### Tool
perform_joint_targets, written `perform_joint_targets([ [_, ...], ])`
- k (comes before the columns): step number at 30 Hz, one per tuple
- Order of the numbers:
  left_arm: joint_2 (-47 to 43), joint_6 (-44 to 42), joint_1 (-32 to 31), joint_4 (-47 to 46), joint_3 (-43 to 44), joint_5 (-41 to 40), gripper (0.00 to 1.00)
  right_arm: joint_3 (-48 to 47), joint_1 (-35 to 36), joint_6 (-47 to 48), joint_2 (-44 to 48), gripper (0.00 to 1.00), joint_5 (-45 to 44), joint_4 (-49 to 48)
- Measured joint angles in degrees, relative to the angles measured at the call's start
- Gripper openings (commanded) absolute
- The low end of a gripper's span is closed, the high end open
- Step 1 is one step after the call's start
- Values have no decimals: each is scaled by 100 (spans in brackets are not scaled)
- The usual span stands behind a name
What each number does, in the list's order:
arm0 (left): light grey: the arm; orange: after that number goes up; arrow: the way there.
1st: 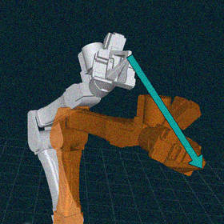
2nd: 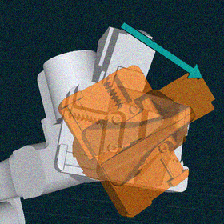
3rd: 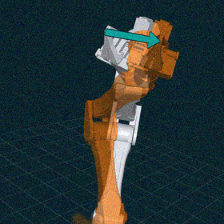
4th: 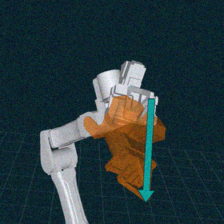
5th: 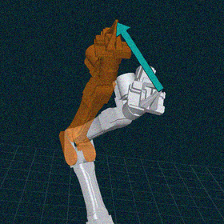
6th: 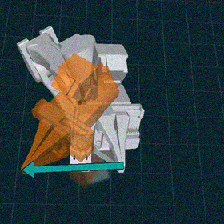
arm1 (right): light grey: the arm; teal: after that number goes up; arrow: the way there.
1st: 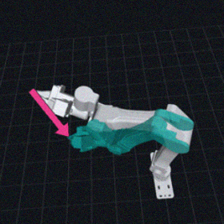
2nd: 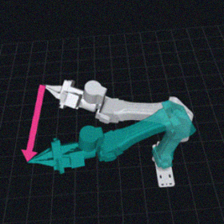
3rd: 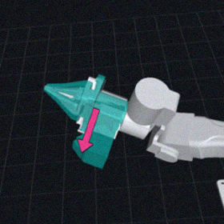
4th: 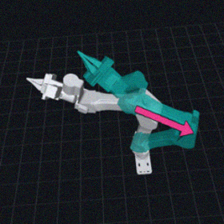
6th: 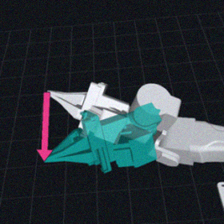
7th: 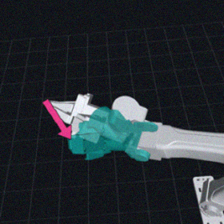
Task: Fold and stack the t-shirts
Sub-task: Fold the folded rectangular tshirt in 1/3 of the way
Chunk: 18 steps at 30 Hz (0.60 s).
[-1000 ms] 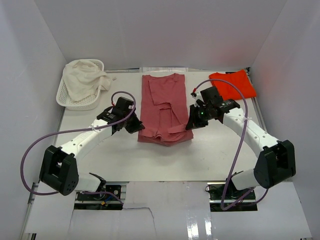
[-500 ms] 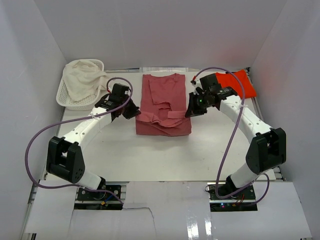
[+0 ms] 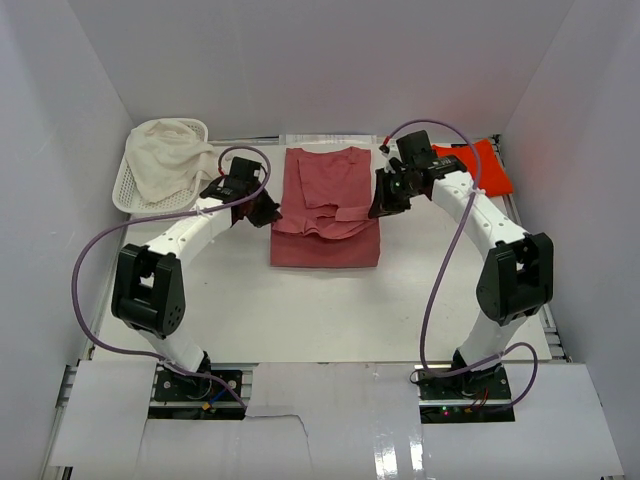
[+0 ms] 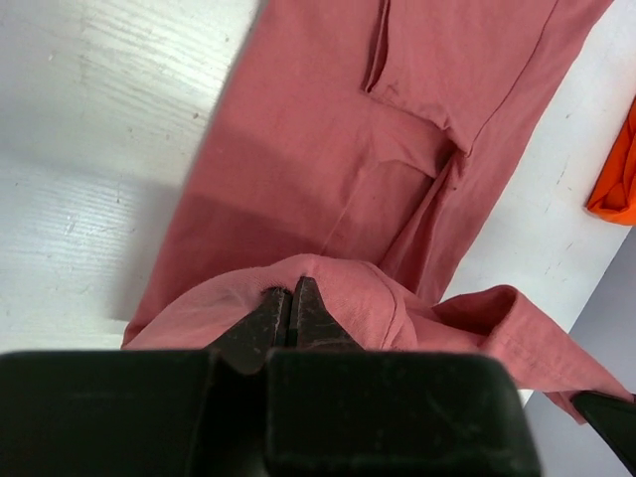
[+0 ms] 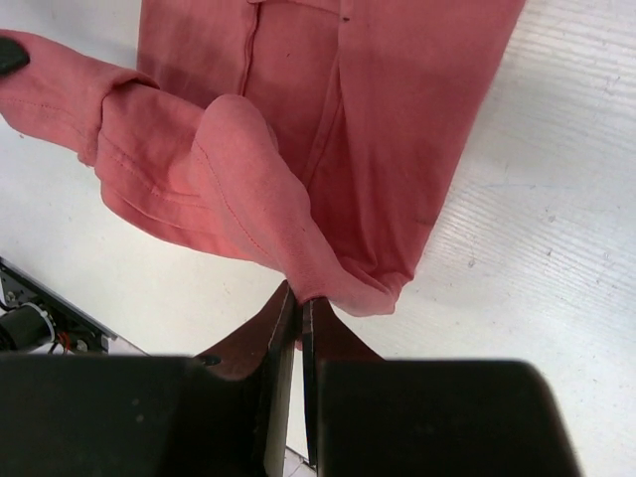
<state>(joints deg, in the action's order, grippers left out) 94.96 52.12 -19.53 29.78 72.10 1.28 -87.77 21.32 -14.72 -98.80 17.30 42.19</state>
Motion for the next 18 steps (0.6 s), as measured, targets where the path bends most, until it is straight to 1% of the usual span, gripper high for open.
perform_joint_targets([
  [10,317,-70,79,-66,645,39,0,-503,-55,37,-538,8,61,44],
  [18,658,-129,120,-105,944,83,0,-1086,-96,52,-955,8,90,160],
])
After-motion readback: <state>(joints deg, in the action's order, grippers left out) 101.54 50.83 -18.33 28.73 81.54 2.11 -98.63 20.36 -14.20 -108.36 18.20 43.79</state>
